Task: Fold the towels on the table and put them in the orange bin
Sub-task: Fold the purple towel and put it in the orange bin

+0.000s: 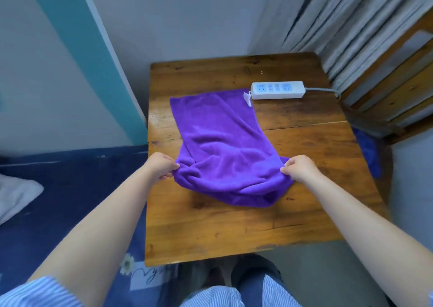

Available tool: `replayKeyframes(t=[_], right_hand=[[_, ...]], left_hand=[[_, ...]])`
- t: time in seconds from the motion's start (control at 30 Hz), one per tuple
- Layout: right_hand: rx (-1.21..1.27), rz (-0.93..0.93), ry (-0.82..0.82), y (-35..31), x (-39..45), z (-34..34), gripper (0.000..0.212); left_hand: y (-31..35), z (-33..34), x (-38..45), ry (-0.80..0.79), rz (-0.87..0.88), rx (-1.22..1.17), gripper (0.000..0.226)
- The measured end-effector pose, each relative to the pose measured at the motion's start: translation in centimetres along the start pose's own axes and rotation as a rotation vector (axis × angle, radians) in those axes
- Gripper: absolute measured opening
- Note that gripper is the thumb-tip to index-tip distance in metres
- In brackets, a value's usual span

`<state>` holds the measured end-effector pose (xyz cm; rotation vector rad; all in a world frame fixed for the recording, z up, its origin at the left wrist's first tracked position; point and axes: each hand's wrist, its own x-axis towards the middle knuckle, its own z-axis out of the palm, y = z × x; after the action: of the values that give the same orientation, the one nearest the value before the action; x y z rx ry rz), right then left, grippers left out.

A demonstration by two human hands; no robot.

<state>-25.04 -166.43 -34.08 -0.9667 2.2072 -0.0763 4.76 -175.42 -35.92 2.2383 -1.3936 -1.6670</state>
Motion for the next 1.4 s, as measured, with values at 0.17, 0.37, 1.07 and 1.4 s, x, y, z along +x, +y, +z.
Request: replayKeyframes(t=[0.17,0.37,1.07,1.4], right_hand=[[0.053,-0.253,0.330,-6.1,0.0,-7.4,0.019],[0.347,-0.377,0.555,-12.7,-0.8,-15.6,0.016],[0.459,-0.126,-0.084,-16.6,0.5,-19.5,0.030],[1.141,-0.441,-0.002,-23.6,1.6,-21.3,0.031]], left_hand=[[5.4,-3.9,-2.6,0.152,0.294,-0.122,0.025],[13.6,-9.5,-7.3,0.429,0.550,-0.354,0.022],[17.8,-13.6,-6.7,0.590,0.328,-0.269,0.027],[21.7,-16.5,-5.3,0.664,0.455,-0.594,0.022]])
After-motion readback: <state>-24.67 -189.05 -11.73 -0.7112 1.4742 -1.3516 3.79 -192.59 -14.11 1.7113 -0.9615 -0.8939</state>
